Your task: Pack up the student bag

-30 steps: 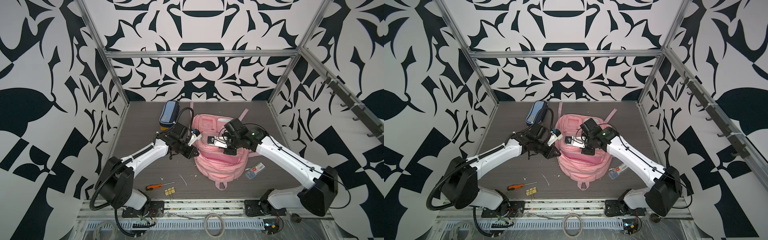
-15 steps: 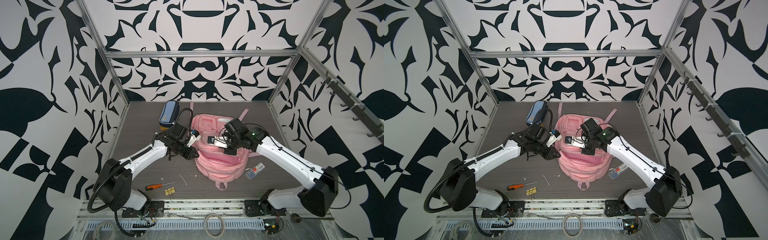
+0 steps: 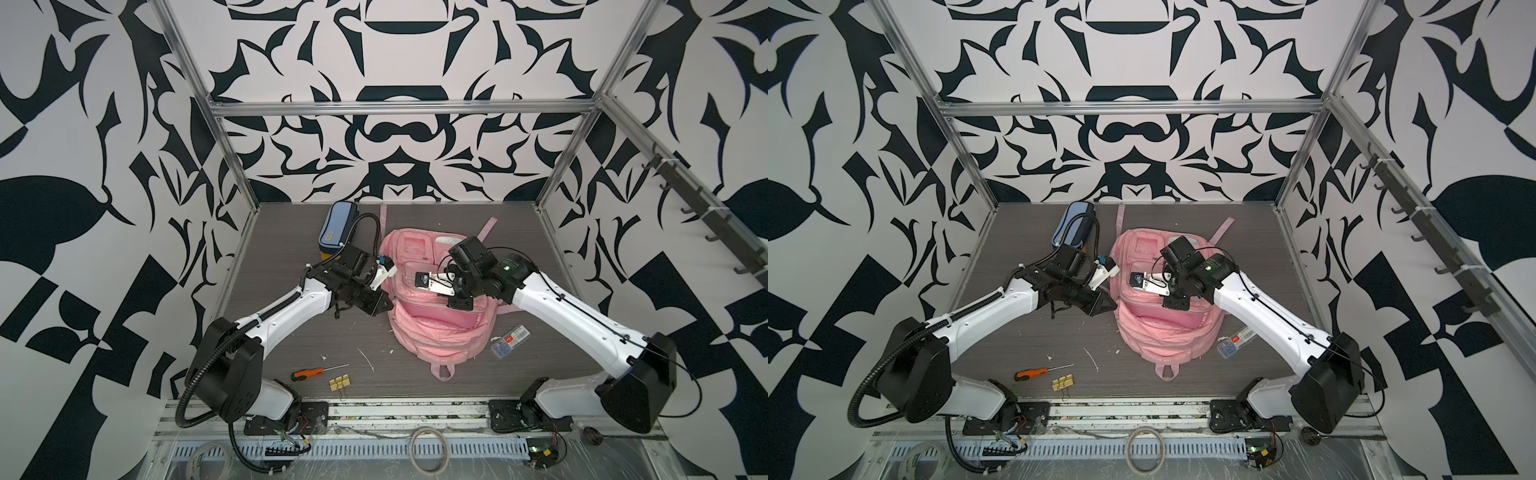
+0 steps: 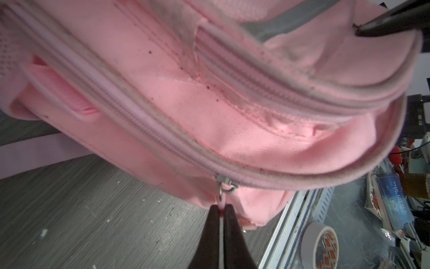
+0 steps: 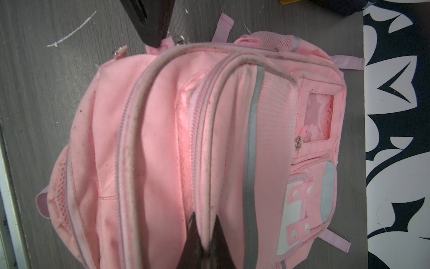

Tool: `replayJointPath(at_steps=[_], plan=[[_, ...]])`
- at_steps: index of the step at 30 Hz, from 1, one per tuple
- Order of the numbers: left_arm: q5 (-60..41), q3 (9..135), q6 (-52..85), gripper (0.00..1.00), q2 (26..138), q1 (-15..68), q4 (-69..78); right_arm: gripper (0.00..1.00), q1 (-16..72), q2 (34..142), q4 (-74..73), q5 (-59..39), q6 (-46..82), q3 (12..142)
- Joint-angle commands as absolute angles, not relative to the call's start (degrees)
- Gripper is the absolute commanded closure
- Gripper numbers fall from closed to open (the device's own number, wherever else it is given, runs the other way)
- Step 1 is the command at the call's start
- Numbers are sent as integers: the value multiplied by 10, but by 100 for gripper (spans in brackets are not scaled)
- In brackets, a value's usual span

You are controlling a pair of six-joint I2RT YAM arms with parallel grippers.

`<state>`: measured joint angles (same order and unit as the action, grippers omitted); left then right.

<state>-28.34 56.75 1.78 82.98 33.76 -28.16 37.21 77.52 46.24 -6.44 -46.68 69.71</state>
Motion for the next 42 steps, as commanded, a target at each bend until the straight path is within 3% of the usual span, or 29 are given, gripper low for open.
replayJointPath(at_steps=[1,3,6,10,13,20,26,42], plan=[[-297,581,7,76,843,336,-291,100,369,765,434,-73,-466,722],[-298,585,4,65,850,336,-291,100,369,766,433,-73,-466,723],[-302,587,4,66,861,336,-282,100,369,766,433,-73,-466,724],[-298,596,4,91,874,336,-276,100,370,766,435,-71,-467,724],[-291,598,5,100,871,336,-273,100,370,765,438,-71,-468,724],[-260,624,15,100,883,310,-269,100,369,760,461,-64,-475,722],[-257,654,102,100,916,257,-214,100,369,748,468,-58,-479,713],[-136,884,101,100,1105,232,-301,100,371,741,435,-43,-498,691]])
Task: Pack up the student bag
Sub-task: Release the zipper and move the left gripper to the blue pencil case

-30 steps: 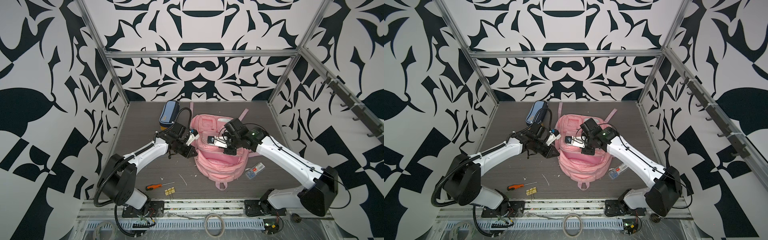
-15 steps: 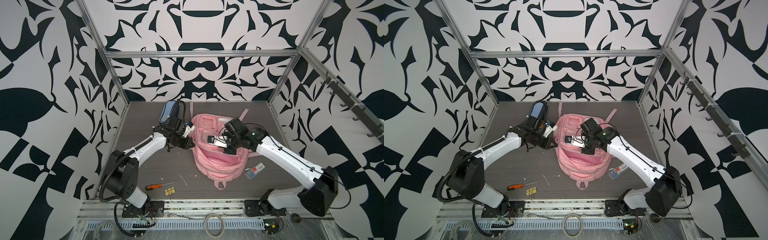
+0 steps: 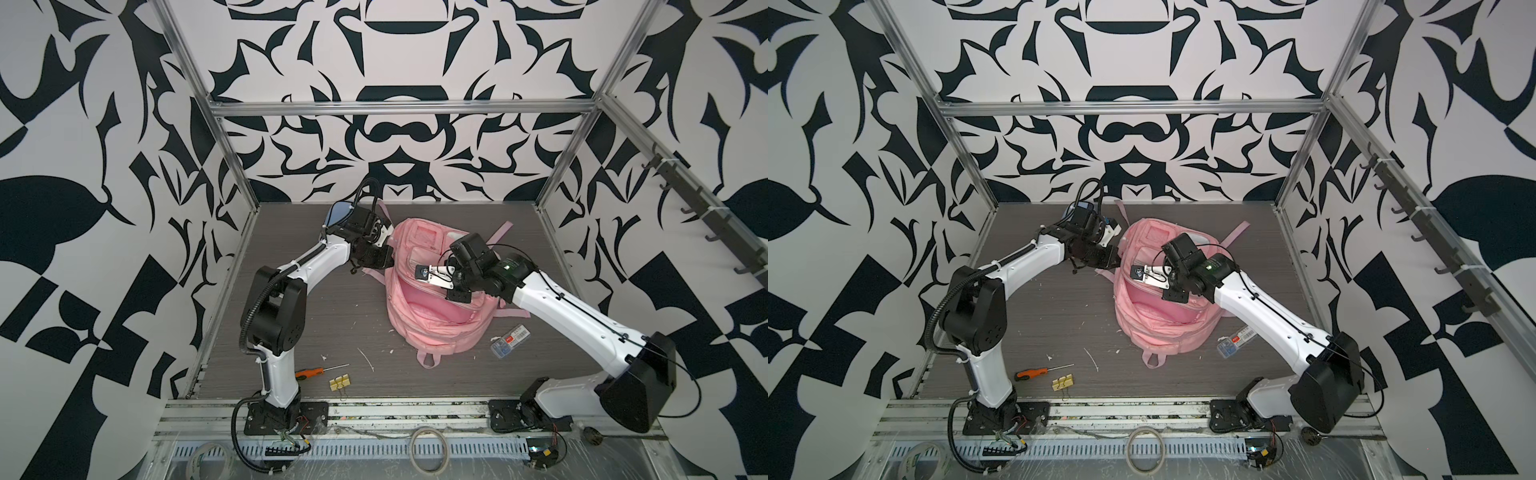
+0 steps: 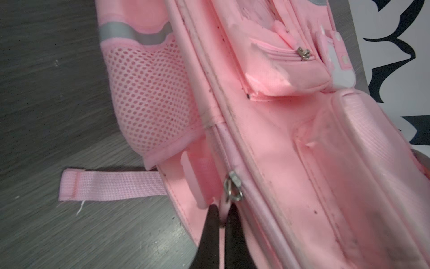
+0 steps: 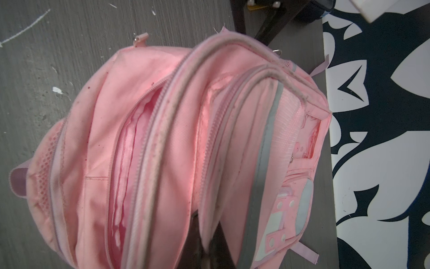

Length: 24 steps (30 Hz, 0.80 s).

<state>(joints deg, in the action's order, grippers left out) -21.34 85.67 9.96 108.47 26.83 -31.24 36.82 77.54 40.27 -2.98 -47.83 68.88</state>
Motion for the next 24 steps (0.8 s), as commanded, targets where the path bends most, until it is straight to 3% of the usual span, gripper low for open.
replayJointPath(at_steps=[1,4,5,10,12,19,24], plan=[[-139,892,97,100,1113,233,-302,100,371,741,432,-43,-498,689],[-177,925,92,100,1124,233,-306,100,370,744,410,-46,-484,688],[-190,933,95,95,1121,233,-309,100,370,748,406,-39,-479,692],[-194,971,106,31,1086,207,-391,100,370,779,399,-21,-448,721],[-185,980,111,19,1081,175,-423,100,370,786,391,-24,-435,727],[-135,1045,129,10,1144,34,-495,100,369,819,405,-19,-405,777],[-101,1144,92,4,1237,8,-518,100,369,839,426,-13,-386,822]])
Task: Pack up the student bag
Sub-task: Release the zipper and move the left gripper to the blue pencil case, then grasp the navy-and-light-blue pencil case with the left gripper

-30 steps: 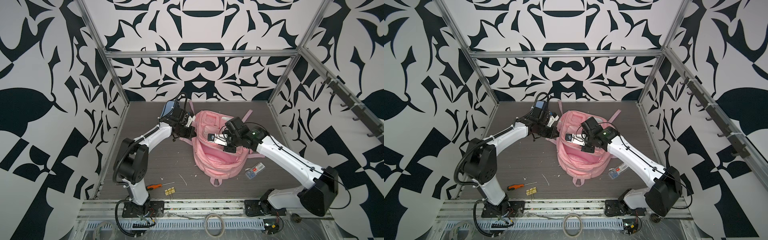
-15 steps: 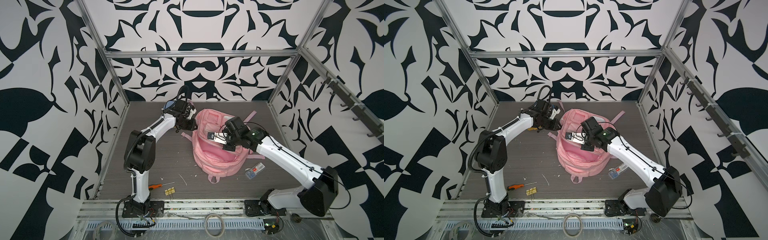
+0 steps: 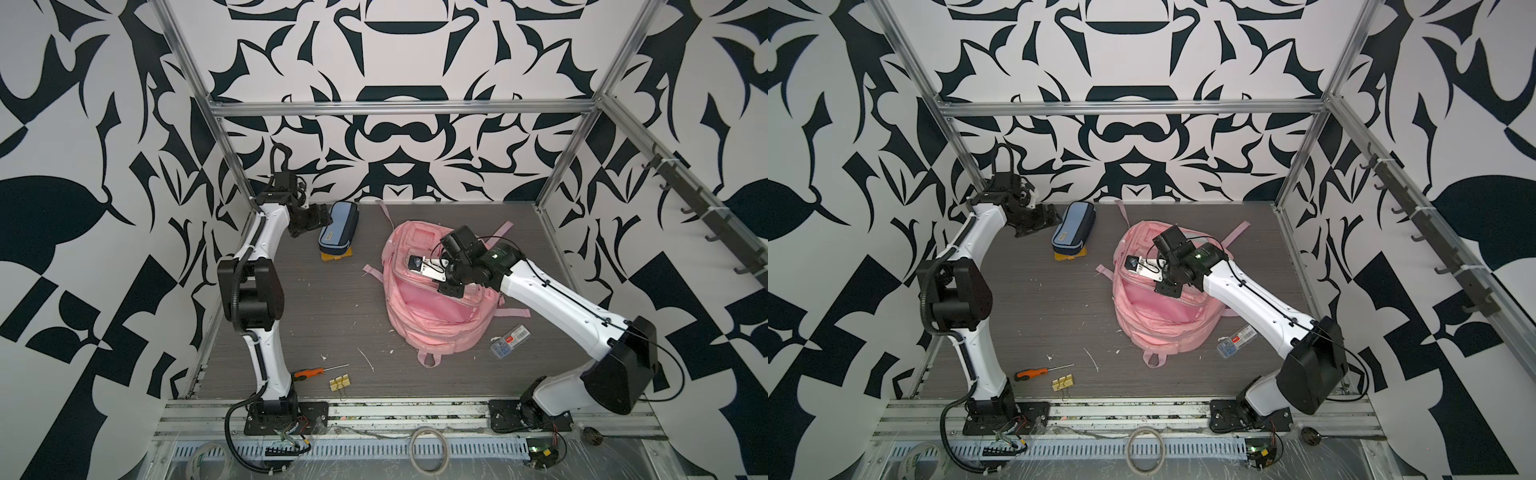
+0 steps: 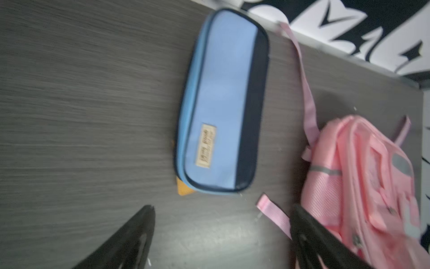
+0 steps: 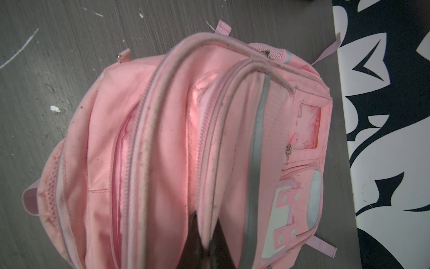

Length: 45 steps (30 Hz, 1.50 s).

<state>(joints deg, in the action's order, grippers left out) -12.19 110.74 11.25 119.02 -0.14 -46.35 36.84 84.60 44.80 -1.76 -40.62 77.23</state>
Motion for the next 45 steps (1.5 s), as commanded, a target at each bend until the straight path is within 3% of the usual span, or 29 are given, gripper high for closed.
replayJointPath(at_steps=[1,8,12,14,16,19,21,25,30,35,45], plan=[[-99,1170,85,3,1260,8,-526,100,369,842,432,-12,-382,830],[-117,1222,89,5,1348,8,-516,100,369,847,462,-4,-355,875],[-140,1201,99,13,1358,9,-483,100,369,850,480,3,-344,881],[-153,1182,106,25,1355,9,-459,100,369,850,481,4,-337,880],[-161,1168,107,46,1352,12,-449,100,369,850,480,7,-335,878],[-160,1155,102,68,1348,17,-448,100,369,852,482,8,-340,879],[-160,1143,101,76,1339,18,-446,100,369,853,485,11,-347,880],[-154,1126,100,100,1310,18,-444,100,368,852,486,18,-359,876],[-177,1119,101,100,1247,17,-445,100,366,853,464,17,-345,861],[-239,1051,112,100,1114,20,-446,100,351,862,426,12,-307,856],[-335,664,181,100,706,47,-503,100,299,889,369,27,-230,871]])
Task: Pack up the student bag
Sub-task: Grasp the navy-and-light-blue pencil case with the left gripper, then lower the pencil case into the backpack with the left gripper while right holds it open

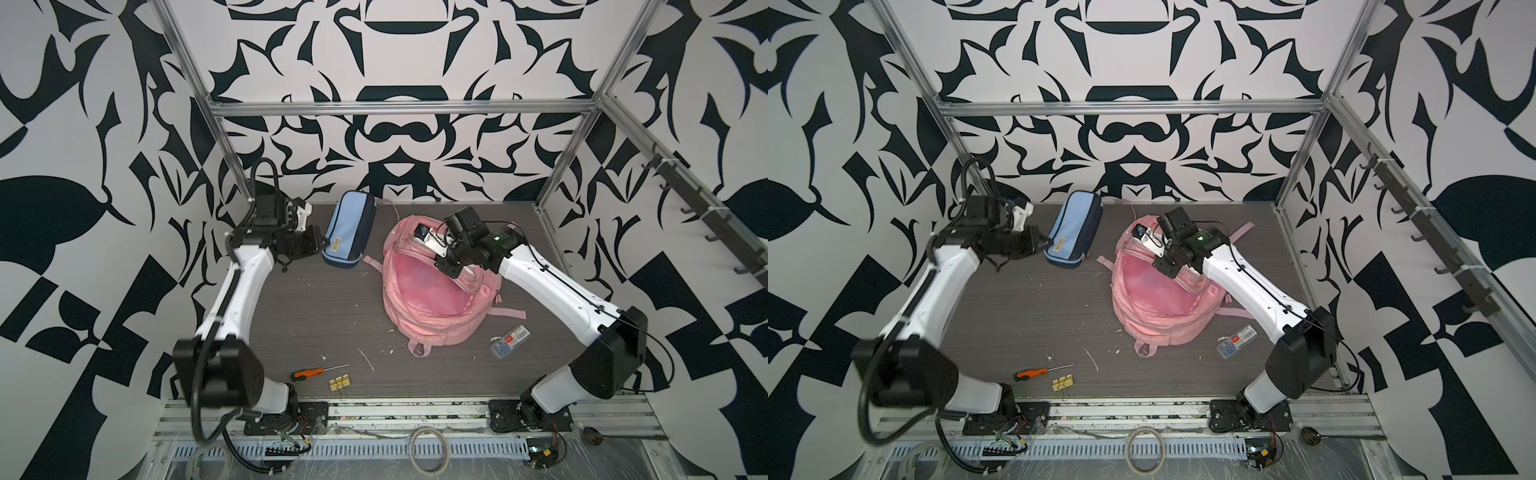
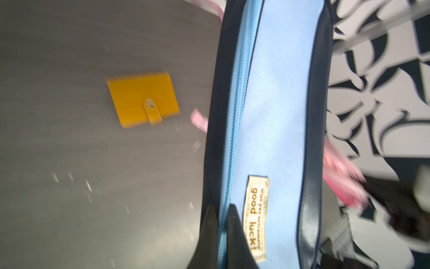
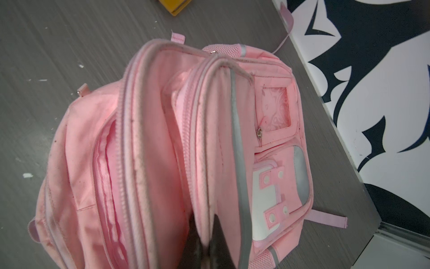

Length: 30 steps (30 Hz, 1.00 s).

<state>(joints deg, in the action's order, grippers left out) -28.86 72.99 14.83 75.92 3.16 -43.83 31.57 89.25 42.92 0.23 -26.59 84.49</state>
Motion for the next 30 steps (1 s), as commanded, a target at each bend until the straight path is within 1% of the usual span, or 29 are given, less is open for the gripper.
replayJointPath(at_steps=[1,3,6,8,10,14,16,19,23,26,30], plan=[[-336,634,192,100,664,61,-527,100,296,892,366,25,-229,876],[-346,584,224,100,591,87,-555,100,296,895,360,17,-234,881],[-373,523,296,100,497,108,-557,100,296,908,366,6,-246,892],[-391,504,317,100,479,115,-551,100,298,913,365,-4,-253,895],[-389,500,327,100,488,132,-538,100,302,917,364,-4,-257,898],[-351,513,354,100,552,195,-479,100,314,920,378,6,-256,910],[-318,532,361,100,602,241,-447,100,323,919,384,16,-256,912],[-271,558,366,100,676,288,-415,100,337,914,389,29,-256,915],[-263,590,392,100,767,306,-320,100,355,906,398,39,-256,918],[-239,642,394,100,825,315,-285,100,369,899,406,47,-256,914],[-226,690,429,100,897,315,-209,100,384,890,406,47,-250,907]])
